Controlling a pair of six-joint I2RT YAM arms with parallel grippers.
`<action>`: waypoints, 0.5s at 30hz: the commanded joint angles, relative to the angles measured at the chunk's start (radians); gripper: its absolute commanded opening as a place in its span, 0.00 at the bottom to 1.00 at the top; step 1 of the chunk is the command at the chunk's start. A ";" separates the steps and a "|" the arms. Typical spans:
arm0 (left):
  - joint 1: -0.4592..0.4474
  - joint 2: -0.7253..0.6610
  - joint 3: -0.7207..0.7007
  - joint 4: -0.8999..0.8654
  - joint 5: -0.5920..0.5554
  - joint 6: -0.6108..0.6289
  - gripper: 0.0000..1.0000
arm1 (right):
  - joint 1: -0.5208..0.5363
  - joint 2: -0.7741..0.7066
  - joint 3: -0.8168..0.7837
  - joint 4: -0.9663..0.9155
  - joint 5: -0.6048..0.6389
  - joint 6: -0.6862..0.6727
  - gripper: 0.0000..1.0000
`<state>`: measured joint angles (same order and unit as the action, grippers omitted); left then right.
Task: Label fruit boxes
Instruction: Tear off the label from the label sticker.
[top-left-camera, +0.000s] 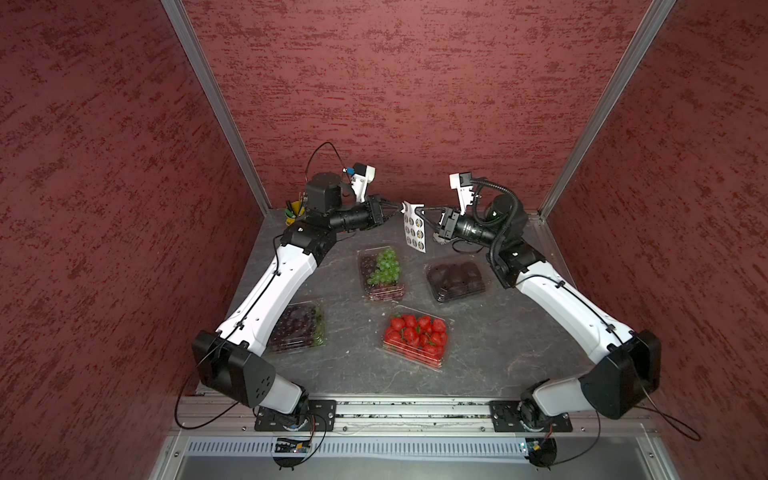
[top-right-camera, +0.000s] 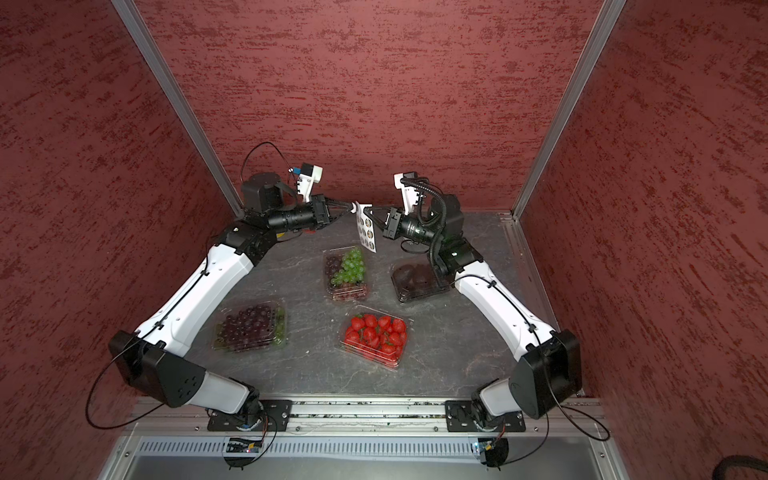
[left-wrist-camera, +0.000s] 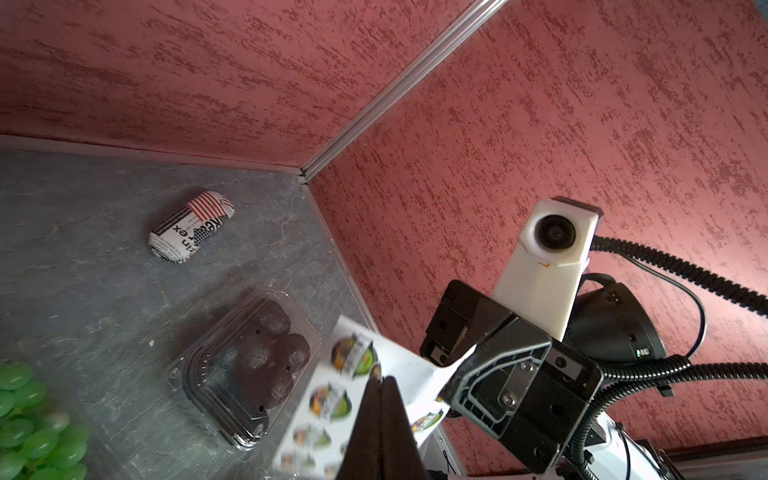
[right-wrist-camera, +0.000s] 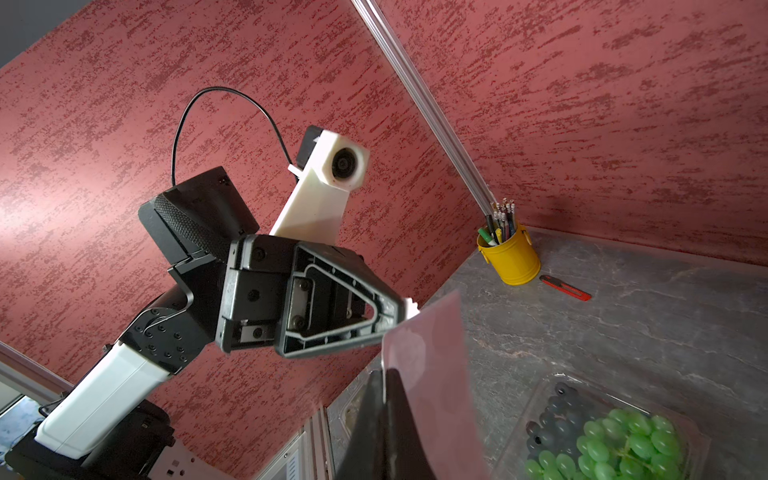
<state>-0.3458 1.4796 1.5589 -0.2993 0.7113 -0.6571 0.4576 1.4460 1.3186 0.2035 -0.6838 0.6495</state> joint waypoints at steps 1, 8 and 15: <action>0.014 -0.037 -0.011 -0.003 -0.012 0.013 0.00 | 0.008 0.002 0.041 -0.005 0.019 -0.014 0.00; 0.035 -0.048 -0.025 -0.014 0.002 0.021 0.00 | 0.007 0.002 0.041 -0.030 0.045 -0.028 0.00; 0.085 -0.016 -0.013 -0.191 -0.064 0.127 0.00 | 0.000 -0.011 0.027 -0.075 0.083 -0.051 0.00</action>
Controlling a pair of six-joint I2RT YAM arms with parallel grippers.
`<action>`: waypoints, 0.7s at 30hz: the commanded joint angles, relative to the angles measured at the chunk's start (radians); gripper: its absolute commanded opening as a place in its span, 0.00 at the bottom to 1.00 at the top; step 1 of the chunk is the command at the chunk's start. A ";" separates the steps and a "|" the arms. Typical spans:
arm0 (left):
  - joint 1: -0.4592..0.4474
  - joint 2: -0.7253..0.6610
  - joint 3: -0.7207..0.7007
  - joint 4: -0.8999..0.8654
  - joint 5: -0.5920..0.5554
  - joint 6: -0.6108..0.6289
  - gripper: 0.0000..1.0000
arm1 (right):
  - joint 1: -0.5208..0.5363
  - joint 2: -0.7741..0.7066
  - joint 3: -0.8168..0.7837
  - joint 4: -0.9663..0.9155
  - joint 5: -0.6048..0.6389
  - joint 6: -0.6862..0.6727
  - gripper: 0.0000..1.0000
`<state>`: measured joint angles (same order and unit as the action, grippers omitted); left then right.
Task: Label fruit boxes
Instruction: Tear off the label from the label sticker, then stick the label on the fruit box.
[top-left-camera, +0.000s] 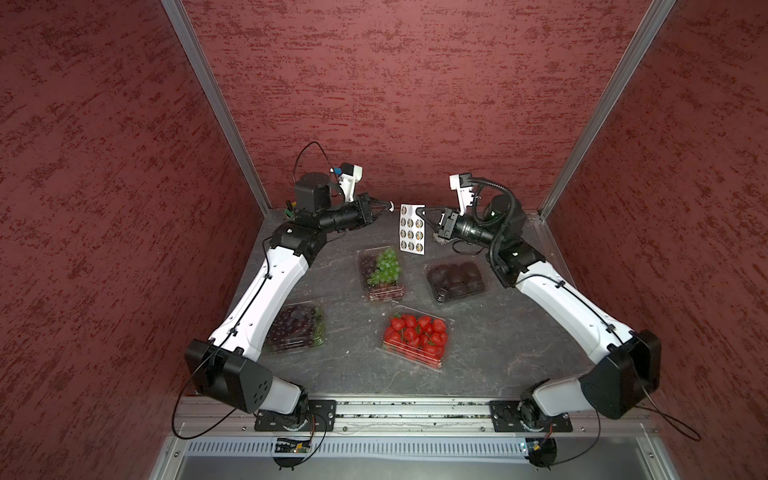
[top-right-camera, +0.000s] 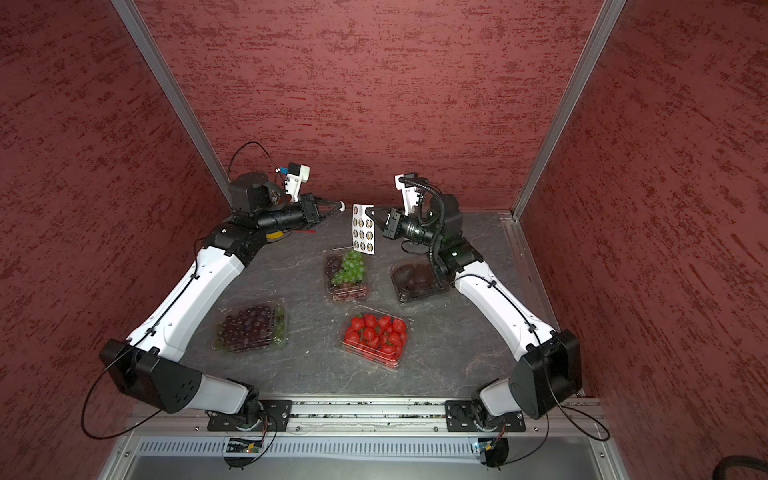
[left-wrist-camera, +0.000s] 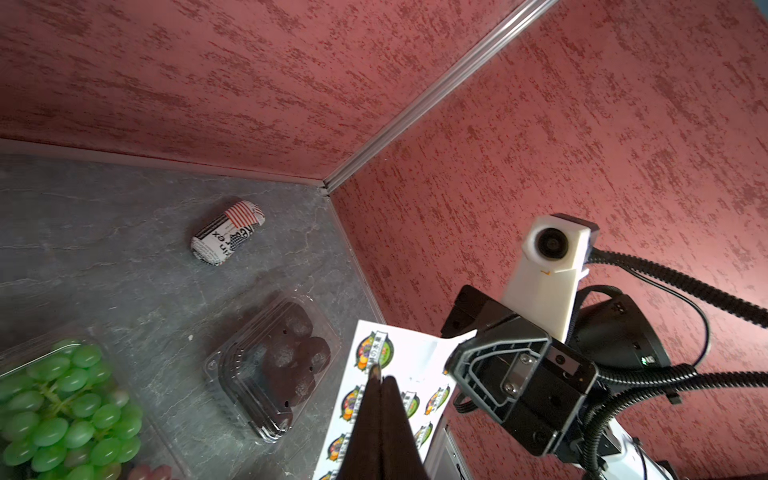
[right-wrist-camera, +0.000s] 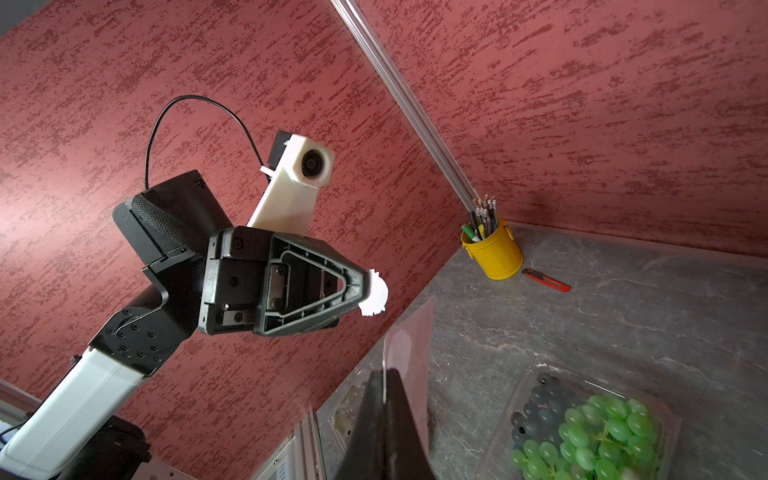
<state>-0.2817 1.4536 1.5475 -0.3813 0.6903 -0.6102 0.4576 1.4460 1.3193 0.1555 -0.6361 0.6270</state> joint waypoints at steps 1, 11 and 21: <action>0.024 0.020 0.002 -0.139 -0.066 0.103 0.00 | -0.002 -0.015 0.021 -0.033 0.042 -0.032 0.00; 0.019 0.183 0.032 -0.337 -0.269 0.241 0.00 | -0.045 -0.082 -0.036 -0.123 0.125 -0.064 0.00; -0.067 0.390 0.147 -0.490 -0.435 0.305 0.00 | -0.075 -0.120 -0.073 -0.148 0.145 -0.067 0.00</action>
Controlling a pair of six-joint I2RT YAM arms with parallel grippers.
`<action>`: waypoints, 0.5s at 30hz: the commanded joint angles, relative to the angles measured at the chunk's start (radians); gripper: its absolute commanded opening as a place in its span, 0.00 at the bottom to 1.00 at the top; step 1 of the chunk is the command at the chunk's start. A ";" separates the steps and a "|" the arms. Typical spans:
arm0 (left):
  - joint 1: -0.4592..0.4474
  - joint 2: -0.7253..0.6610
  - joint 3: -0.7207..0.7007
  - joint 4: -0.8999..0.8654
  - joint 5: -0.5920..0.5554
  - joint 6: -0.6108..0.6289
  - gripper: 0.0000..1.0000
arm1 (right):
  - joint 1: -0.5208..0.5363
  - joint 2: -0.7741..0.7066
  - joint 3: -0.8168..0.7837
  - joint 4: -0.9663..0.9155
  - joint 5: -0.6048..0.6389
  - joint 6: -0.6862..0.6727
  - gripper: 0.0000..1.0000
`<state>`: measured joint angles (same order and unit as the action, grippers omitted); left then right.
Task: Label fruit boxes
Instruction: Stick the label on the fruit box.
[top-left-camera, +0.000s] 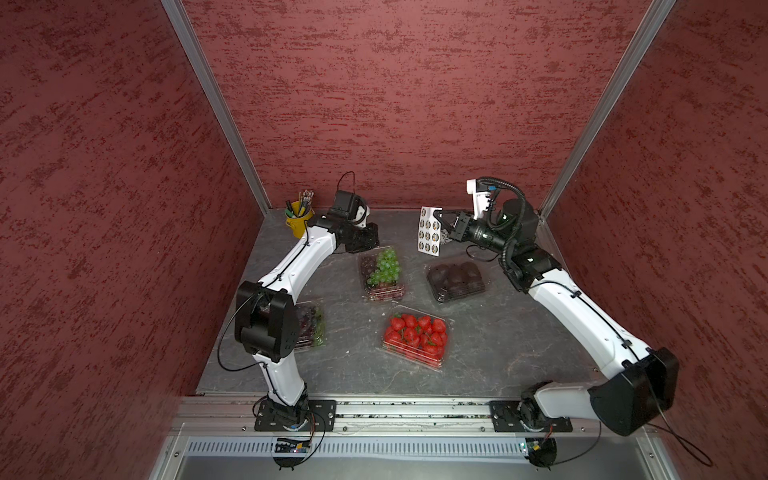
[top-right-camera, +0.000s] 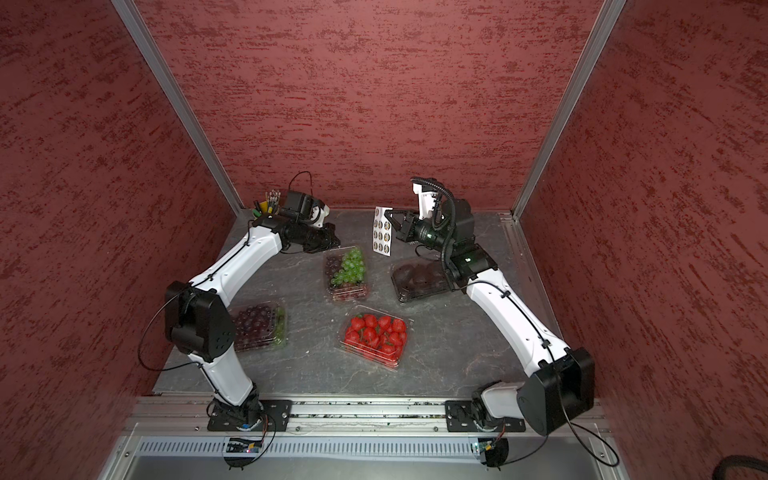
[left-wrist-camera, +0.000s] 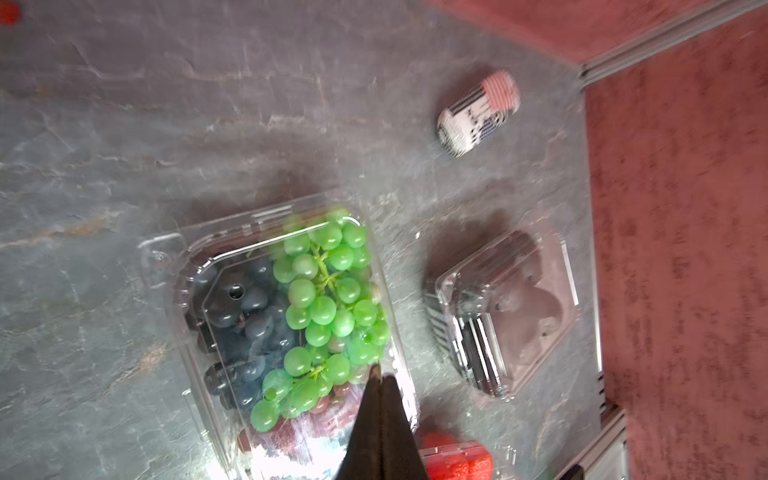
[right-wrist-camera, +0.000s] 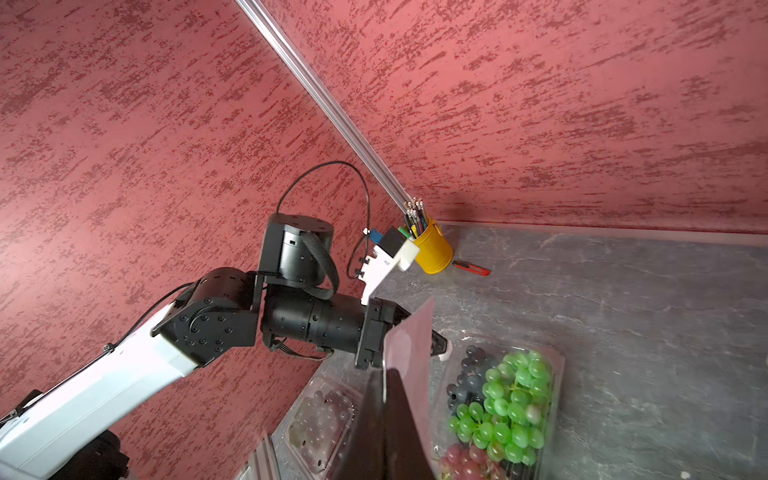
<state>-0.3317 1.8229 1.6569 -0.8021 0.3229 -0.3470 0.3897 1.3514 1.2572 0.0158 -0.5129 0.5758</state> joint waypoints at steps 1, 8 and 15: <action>-0.022 0.034 0.045 -0.078 -0.079 0.044 0.00 | -0.009 -0.026 -0.011 -0.008 0.021 -0.016 0.00; -0.040 0.081 0.060 -0.118 -0.132 0.044 0.00 | -0.016 -0.022 -0.016 -0.007 0.017 -0.013 0.00; -0.047 0.117 0.066 -0.144 -0.163 0.041 0.00 | -0.017 -0.010 -0.015 0.004 0.006 -0.004 0.00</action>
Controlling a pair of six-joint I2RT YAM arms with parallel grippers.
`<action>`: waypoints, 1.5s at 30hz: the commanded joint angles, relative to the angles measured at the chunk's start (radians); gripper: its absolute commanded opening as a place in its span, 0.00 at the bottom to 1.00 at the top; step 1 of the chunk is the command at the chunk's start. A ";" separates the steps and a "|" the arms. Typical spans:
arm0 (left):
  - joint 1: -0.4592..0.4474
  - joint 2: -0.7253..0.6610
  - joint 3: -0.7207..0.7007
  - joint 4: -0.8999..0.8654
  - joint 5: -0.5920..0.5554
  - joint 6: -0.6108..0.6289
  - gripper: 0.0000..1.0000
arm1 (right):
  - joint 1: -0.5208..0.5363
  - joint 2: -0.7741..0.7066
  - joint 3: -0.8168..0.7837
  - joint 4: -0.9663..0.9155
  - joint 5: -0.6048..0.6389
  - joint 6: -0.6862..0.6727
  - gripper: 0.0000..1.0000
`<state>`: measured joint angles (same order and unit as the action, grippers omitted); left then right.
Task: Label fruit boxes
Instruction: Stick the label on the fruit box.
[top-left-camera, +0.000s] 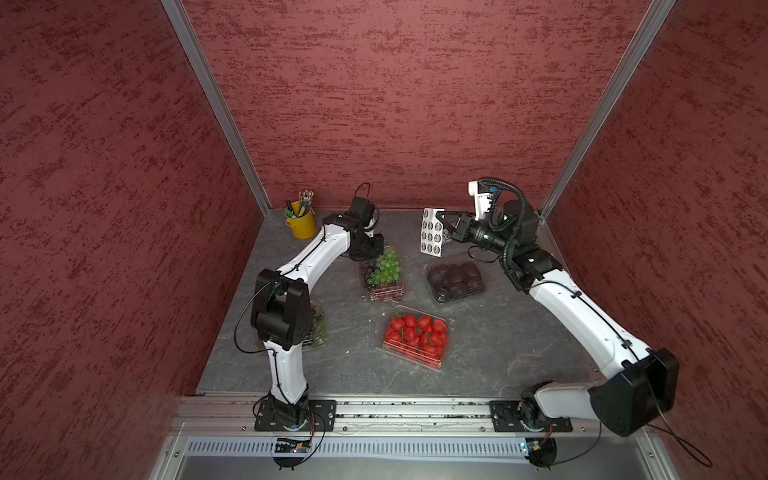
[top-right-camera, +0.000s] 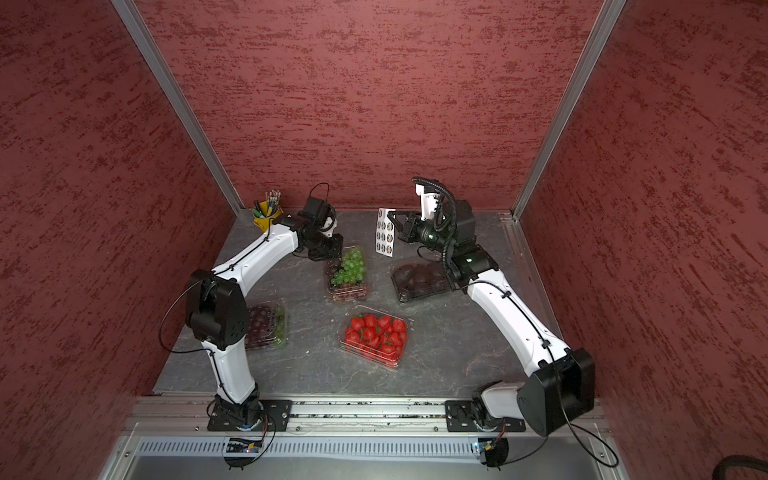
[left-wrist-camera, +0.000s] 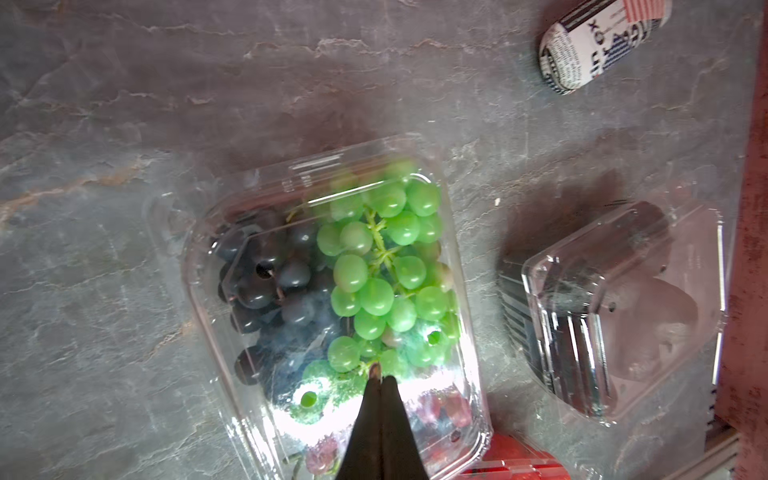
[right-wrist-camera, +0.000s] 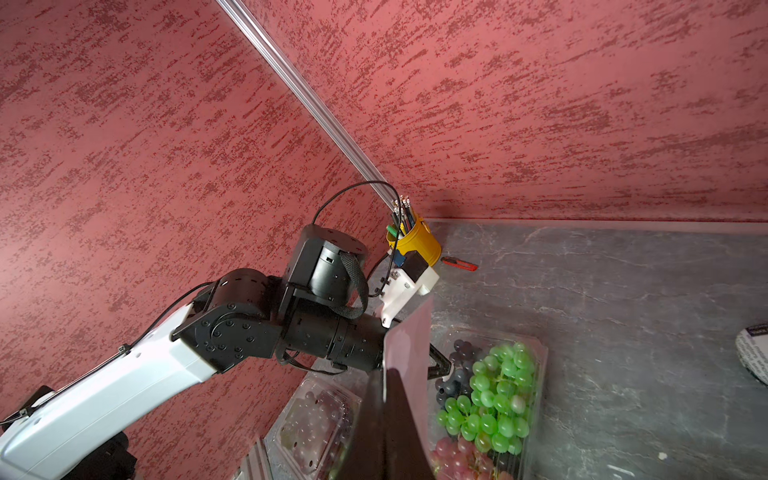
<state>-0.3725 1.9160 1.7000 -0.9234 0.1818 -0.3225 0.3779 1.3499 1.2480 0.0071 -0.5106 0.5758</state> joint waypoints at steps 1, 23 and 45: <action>-0.007 0.029 0.023 -0.022 -0.020 0.016 0.00 | -0.005 -0.007 -0.006 0.014 0.003 -0.004 0.00; -0.027 0.094 0.015 -0.004 0.004 0.000 0.00 | -0.007 -0.011 -0.021 0.022 -0.002 0.006 0.00; -0.035 0.088 -0.032 0.050 0.119 -0.028 0.20 | -0.007 -0.021 -0.036 0.031 -0.005 0.019 0.00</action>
<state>-0.4004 1.9945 1.6855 -0.9031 0.2600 -0.3416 0.3763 1.3499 1.2243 0.0109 -0.5114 0.5896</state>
